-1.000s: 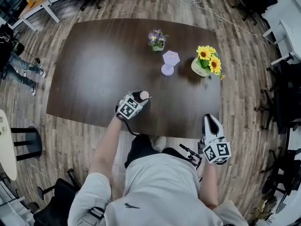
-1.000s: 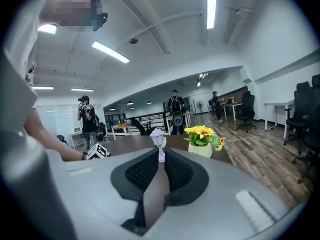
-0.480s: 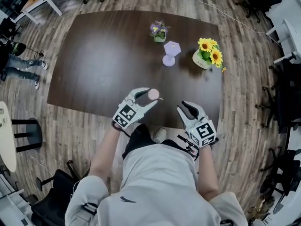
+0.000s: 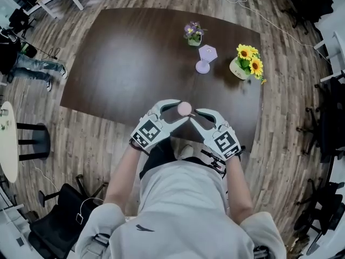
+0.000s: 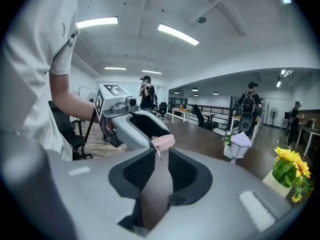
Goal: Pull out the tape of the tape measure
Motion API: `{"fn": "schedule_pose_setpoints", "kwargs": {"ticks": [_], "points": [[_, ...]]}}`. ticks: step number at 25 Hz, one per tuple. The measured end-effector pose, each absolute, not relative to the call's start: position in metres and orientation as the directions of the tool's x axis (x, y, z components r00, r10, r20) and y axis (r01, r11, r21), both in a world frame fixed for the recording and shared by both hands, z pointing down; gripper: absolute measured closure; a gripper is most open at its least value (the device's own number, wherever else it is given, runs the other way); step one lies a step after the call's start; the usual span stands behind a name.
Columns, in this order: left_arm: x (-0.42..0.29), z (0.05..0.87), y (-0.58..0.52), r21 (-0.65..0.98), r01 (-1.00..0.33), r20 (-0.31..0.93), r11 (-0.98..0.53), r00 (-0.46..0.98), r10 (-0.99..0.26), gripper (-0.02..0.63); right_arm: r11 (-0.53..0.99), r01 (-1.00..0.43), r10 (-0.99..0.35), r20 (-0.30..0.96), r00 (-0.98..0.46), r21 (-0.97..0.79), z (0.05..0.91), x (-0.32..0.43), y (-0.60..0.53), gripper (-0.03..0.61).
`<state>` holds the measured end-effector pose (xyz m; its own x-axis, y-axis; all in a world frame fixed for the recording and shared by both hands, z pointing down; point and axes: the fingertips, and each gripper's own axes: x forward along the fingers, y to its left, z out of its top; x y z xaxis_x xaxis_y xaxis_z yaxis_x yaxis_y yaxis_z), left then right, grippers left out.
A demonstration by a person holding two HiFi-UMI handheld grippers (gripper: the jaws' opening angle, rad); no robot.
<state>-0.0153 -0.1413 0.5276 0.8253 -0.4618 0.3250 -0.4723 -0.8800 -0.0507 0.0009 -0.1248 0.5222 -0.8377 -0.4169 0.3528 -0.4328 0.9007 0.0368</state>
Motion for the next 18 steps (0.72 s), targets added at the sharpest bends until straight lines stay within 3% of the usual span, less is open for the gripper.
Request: {"fn": "schedule_pose_setpoints", "kwargs": {"ticks": [4,18], "points": [[-0.017,0.527,-0.140,-0.052,-0.496,0.321,-0.867,0.814,-0.485,0.385,0.902,-0.423,-0.424,0.351,-0.835,0.084,0.514,-0.007,-0.124,0.571],[-0.043,0.524,-0.149,0.073,-0.629,0.251,-0.774,0.763,-0.596,0.385,0.827,-0.562,-0.538,0.328,-0.777,0.025,0.511,0.042,-0.140,0.574]]}}
